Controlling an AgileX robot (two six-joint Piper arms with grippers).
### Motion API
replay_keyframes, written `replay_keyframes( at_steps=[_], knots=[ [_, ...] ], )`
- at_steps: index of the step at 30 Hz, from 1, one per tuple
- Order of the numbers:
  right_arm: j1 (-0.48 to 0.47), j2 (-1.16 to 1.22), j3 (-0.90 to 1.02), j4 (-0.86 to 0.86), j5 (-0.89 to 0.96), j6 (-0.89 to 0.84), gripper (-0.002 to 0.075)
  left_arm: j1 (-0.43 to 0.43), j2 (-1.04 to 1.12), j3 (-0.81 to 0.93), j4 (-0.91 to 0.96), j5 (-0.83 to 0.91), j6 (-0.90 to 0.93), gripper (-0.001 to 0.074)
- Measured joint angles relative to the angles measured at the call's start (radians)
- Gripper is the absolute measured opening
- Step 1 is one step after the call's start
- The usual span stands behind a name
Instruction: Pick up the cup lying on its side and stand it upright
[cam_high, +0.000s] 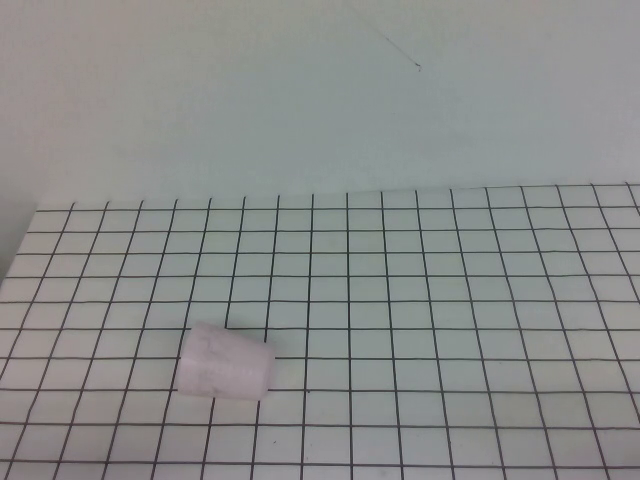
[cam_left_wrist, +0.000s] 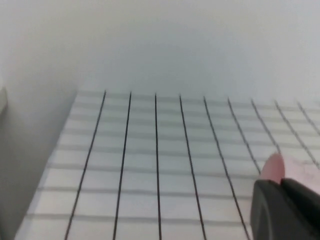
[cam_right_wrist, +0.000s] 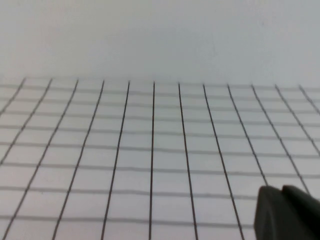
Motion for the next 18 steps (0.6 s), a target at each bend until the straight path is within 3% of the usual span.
replay_keyframes(
  at_steps=[9, 18],
  knots=[
    [0.0, 0.0, 0.0, 0.0, -0.372, 0.0, -0.0001, 0.0, 0.0, 0.0, 0.111, -0.405, 0.003, 0.0],
    [0.0, 0.0, 0.0, 0.007, -0.619, 0.024, -0.0001, 0.0, 0.0, 0.0, 0.111, -0.478, 0.003, 0.0001]
  ],
)
